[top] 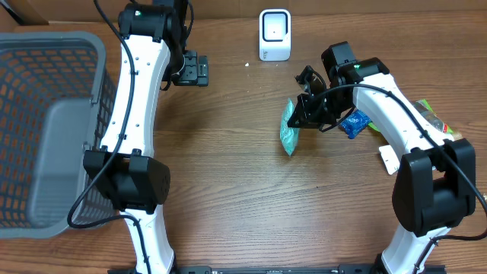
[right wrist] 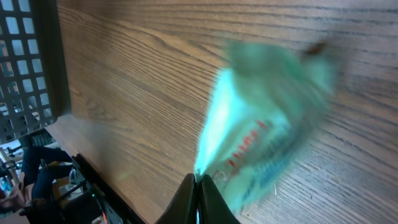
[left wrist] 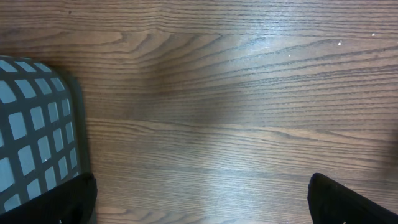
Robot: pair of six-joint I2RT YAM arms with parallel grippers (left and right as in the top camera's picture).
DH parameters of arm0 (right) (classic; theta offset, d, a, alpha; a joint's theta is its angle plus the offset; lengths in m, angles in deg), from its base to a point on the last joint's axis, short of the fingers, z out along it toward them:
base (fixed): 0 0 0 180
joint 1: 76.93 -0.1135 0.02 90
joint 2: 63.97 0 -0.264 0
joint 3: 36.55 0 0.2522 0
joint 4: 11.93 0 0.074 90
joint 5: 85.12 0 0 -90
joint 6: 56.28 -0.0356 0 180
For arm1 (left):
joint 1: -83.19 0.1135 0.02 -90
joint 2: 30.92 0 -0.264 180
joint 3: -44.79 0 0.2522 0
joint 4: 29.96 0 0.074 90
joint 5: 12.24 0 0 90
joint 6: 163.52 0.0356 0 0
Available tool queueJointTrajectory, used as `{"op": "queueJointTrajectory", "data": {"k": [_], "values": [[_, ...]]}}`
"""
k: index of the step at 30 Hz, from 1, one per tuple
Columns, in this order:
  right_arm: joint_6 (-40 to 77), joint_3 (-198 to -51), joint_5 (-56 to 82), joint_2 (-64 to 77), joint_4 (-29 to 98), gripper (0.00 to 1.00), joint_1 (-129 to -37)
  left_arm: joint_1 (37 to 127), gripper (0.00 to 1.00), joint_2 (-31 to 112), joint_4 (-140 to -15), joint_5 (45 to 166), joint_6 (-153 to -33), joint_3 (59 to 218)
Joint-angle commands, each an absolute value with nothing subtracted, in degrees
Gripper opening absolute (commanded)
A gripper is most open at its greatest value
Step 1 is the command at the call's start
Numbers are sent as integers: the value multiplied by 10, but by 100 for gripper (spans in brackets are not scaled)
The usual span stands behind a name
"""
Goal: Scan the item barcode
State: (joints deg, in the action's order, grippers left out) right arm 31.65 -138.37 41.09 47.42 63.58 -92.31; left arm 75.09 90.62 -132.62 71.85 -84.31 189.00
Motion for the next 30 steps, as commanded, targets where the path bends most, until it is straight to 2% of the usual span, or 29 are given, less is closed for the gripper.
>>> {"op": "queueJointTrajectory", "data": {"k": [1, 16, 17, 20, 21, 26, 30], "values": [[303, -1383, 435, 464, 622, 4, -936, 753, 100, 909, -1326, 725, -853, 1888], [157, -1362, 348, 480, 495, 4, -1017, 753, 99, 909, -1326, 725, -853, 1888], [160, -1362, 344, 480, 495, 8, -1017, 753, 100, 909, -1326, 725, -853, 1888], [190, -1363, 328, 480, 502, 42, -1021, 753, 100, 909, -1326, 725, -853, 1888], [192, -1363, 319, 480, 505, 48, -1024, 753, 100, 909, -1326, 725, -853, 1888], [204, -1363, 235, 480, 500, 64, -1078, 753, 100, 909, -1326, 725, -853, 1888], [185, -1363, 153, 480, 465, 81, -1148, 752, 100, 909, -1326, 725, -853, 1888]]}}
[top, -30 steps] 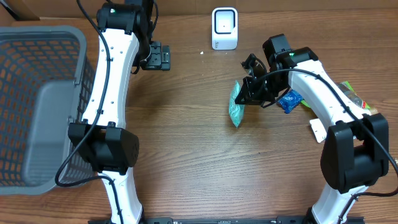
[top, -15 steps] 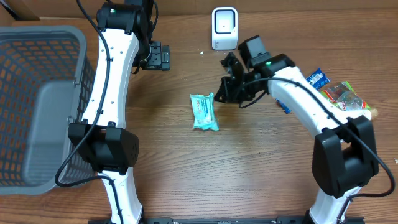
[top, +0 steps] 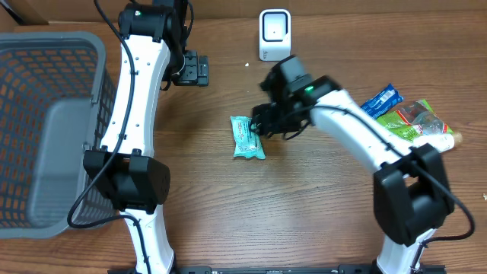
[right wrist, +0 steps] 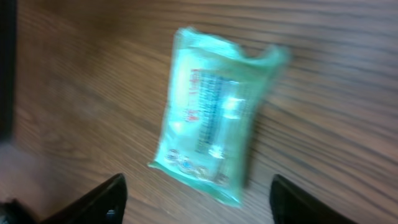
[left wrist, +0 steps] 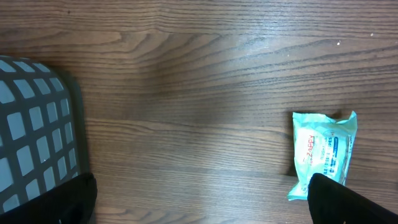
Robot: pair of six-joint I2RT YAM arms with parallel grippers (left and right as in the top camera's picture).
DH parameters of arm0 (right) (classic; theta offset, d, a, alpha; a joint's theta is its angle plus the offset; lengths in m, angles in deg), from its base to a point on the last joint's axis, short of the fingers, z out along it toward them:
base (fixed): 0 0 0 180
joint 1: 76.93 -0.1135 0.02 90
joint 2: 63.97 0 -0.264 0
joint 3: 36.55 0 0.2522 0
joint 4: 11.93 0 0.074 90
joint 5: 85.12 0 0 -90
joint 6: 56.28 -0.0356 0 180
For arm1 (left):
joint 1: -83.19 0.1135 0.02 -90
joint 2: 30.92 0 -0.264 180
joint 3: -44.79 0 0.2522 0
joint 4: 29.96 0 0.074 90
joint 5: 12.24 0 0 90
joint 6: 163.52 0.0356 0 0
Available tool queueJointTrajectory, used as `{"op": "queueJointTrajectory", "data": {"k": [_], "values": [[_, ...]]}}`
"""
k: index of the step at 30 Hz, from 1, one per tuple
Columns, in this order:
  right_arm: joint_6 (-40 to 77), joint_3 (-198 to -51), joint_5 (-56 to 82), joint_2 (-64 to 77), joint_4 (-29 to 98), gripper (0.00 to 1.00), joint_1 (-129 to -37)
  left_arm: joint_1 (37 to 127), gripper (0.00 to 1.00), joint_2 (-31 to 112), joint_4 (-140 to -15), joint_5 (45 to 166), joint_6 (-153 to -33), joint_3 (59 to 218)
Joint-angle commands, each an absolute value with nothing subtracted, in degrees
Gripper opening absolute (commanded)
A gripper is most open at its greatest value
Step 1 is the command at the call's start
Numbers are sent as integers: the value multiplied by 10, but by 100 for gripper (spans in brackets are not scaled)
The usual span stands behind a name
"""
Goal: Scan the item barcode
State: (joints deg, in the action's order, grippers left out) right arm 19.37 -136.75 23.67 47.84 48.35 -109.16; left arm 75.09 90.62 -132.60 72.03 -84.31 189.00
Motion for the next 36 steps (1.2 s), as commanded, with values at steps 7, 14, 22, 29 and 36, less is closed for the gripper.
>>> {"op": "queueJointTrajectory", "data": {"k": [7, 14, 22, 29, 36], "values": [[70, -1362, 110, 505, 348, 60, -1205, 753, 99, 909, -1325, 725, -853, 1888], [19, -1362, 113, 540, 334, 31, -1198, 752, 100, 909, -1325, 725, -853, 1888], [-10, -1363, 116, 563, 357, 29, -1157, 752, 100, 909, -1325, 725, -853, 1888], [21, -1363, 195, 563, 385, 30, -1102, 751, 100, 909, -1325, 725, -853, 1888], [116, -1412, 240, 563, 440, 35, -1077, 750, 100, 909, -1321, 725, -853, 1888]]}}
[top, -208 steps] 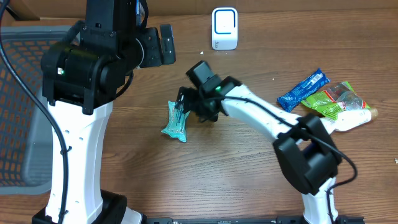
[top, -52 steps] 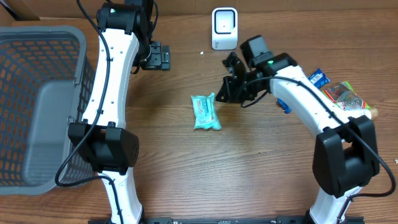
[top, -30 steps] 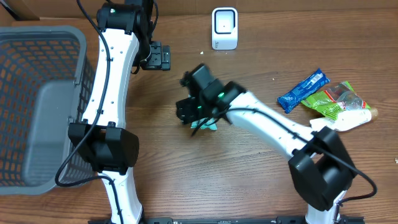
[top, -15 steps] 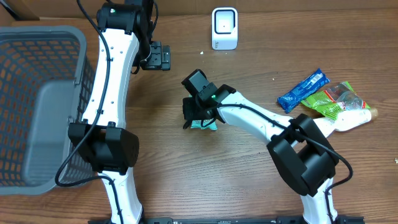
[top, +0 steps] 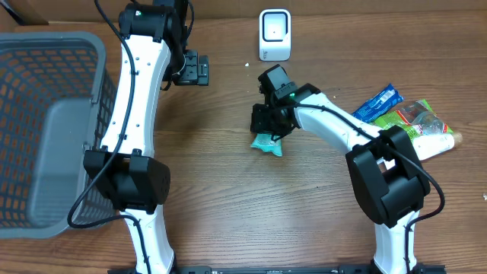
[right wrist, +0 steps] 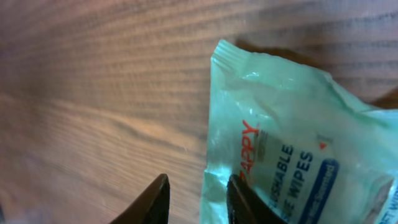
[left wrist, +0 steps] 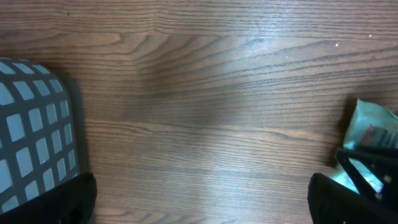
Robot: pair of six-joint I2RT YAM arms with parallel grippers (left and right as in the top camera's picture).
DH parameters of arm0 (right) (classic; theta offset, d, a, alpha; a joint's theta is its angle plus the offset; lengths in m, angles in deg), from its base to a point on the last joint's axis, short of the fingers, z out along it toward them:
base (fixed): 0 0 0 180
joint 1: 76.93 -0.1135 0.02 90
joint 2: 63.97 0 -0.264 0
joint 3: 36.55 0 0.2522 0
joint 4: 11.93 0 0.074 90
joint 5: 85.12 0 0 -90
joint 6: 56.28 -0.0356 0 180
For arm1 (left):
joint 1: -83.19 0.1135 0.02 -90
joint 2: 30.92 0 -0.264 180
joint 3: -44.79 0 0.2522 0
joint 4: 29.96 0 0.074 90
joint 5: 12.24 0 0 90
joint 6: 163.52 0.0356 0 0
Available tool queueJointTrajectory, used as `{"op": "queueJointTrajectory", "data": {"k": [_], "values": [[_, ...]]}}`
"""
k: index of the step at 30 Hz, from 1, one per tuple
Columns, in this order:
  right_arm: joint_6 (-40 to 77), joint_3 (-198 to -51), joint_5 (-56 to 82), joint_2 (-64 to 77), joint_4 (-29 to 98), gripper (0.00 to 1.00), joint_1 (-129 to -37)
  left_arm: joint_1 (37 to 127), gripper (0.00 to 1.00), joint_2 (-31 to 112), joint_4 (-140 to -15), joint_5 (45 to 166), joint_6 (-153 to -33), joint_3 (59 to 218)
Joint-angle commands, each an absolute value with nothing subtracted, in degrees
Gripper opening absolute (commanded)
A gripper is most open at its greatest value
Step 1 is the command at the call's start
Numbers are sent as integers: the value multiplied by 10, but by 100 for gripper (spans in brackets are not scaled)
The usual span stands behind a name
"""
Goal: Scan the item barcode
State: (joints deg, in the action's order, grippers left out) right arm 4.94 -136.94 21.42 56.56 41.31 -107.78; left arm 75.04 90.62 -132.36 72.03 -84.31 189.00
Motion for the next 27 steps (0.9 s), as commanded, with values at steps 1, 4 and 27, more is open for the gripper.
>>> {"op": "queueJointTrajectory", "data": {"k": [1, 4, 27], "values": [[129, -1432, 229, 563, 464, 38, -1077, 750, 100, 909, -1321, 725, -853, 1888], [143, -1472, 198, 563, 513, 47, -1077, 750, 100, 909, -1321, 725, -853, 1888], [189, -1482, -161, 609, 591, 66, -1195, 749, 100, 909, -1319, 725, -853, 1888]]}}
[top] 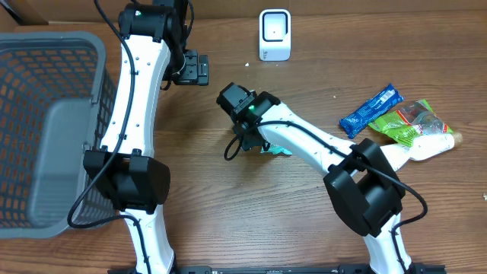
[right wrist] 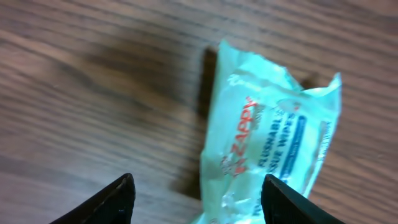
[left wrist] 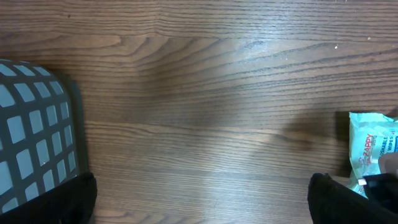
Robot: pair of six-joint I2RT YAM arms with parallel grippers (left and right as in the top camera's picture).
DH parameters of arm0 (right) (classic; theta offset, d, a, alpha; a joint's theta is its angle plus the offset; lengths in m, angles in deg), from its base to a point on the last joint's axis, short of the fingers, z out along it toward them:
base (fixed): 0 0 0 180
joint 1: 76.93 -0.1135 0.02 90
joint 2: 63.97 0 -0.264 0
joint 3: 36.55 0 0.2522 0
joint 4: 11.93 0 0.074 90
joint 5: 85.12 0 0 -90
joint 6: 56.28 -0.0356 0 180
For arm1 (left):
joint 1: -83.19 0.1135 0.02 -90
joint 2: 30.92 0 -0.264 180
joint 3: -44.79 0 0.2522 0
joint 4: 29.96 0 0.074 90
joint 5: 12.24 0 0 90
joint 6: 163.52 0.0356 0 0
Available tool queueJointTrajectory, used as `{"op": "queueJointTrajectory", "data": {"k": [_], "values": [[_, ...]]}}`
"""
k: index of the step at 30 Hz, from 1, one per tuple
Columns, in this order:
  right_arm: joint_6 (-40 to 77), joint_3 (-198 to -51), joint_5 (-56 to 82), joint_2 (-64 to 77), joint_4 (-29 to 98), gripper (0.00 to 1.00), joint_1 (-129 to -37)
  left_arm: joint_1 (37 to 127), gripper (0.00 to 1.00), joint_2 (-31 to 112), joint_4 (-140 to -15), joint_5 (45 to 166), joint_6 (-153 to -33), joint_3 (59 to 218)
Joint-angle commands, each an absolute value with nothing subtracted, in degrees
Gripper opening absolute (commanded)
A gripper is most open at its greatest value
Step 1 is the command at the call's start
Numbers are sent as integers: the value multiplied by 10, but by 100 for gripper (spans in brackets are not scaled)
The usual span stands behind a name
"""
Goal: Scan the item barcode
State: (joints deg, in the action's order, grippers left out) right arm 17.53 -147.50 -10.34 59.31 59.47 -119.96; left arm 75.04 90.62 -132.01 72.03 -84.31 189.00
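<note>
A teal wipes pack (top: 277, 149) lies flat on the wooden table, label up, partly under my right arm. In the right wrist view the wipes pack (right wrist: 268, 155) sits between and ahead of the wide-apart fingers of my right gripper (right wrist: 199, 208), which is open and holds nothing. The right gripper (top: 242, 141) hovers just left of the pack. The white barcode scanner (top: 275, 34) stands at the table's back edge. My left gripper (top: 194, 70) is open at the back left, well away; its wrist view catches the pack (left wrist: 373, 149) at the right edge.
A grey mesh basket (top: 46, 129) fills the left side, its corner (left wrist: 31, 137) showing in the left wrist view. A blue packet (top: 369, 110), a green packet (top: 407, 118) and a white tube (top: 432, 144) lie at the right.
My right gripper's jaws, narrow at the pack's edge before, now stand wide open, and the wrist has moved left. The pack lies flat, slightly further right. The left arm is still.
My right gripper first held the wipes pack in the air at the right middle. Then the pack lay on the table near the centre with the jaws open over it. Then the jaws were narrow at its edge. Now they are open again, the pack lying flat.
</note>
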Motion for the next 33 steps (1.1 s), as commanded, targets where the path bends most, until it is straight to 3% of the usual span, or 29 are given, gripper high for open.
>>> {"op": "queueJointTrajectory", "data": {"k": [1, 10, 17, 19, 21, 25, 28, 33], "values": [[191, -1482, -161, 613, 588, 67, -1195, 749, 100, 909, -1319, 725, -853, 1888], [219, -1482, -187, 659, 607, 67, -1195, 749, 100, 909, -1319, 725, -853, 1888], [238, -1481, -197, 663, 612, 46, -1195, 749, 100, 909, -1319, 725, -853, 1888], [248, -1478, -198, 663, 611, 44, -1195, 749, 100, 909, -1319, 725, -853, 1888], [248, -1472, -200, 663, 609, 44, -1195, 749, 100, 909, -1319, 725, -853, 1888], [249, -1448, -202, 664, 599, 57, -1193, 749, 99, 909, -1319, 725, -853, 1888], [251, -1433, -202, 664, 593, 59, -1191, 749, 100, 909, -1319, 725, -853, 1888], [251, -1428, -202, 666, 591, 42, -1190, 749, 100, 909, -1319, 725, -853, 1888]]}}
